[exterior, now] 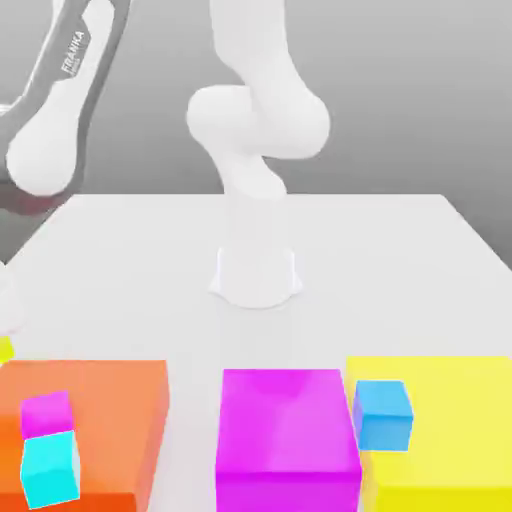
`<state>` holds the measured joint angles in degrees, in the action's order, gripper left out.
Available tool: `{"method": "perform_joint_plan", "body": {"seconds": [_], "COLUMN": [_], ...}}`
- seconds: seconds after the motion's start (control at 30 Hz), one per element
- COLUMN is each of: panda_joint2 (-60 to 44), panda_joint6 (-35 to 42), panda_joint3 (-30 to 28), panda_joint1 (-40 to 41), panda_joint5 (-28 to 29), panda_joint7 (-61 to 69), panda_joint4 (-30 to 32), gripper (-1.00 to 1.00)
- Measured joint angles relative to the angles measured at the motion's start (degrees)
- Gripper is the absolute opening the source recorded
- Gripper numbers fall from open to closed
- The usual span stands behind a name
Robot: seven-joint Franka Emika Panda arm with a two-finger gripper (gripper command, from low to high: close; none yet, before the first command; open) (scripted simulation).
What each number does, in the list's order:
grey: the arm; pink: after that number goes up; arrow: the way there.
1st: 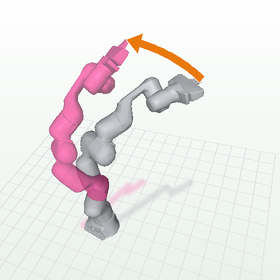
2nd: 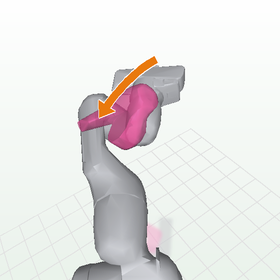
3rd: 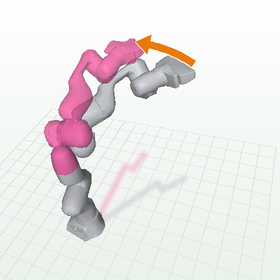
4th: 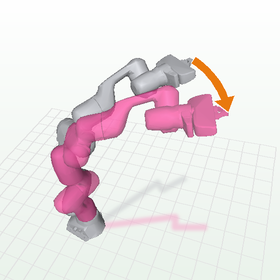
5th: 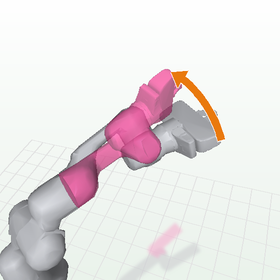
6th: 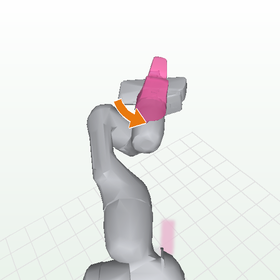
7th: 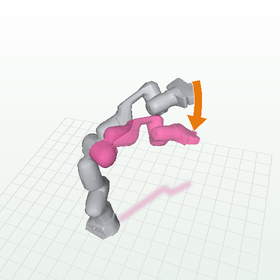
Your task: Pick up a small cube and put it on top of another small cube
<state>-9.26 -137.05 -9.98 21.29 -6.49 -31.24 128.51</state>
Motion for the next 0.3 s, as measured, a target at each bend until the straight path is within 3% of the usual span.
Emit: {"method": "perform_joint_plan", "body": {"seconds": [0.13, 0.17, 0.3], "panda_joint2": [-4.3, -5.9, -5.9], "panda_joint6": [-1.5, -3.3, -3.3], "panda_joint3": [3.2, 3.4, 3.4], "panda_joint1": [-5.4, -5.6, -5.6], "panda_joint5": [3.4, 3.3, 3.3], "panda_joint7": [-4.2, -4.2, -4.2], "panda_joint4": [-3.4, -3.2, -3.2], "gripper": [-1.0, 1.0, 1.0]}}
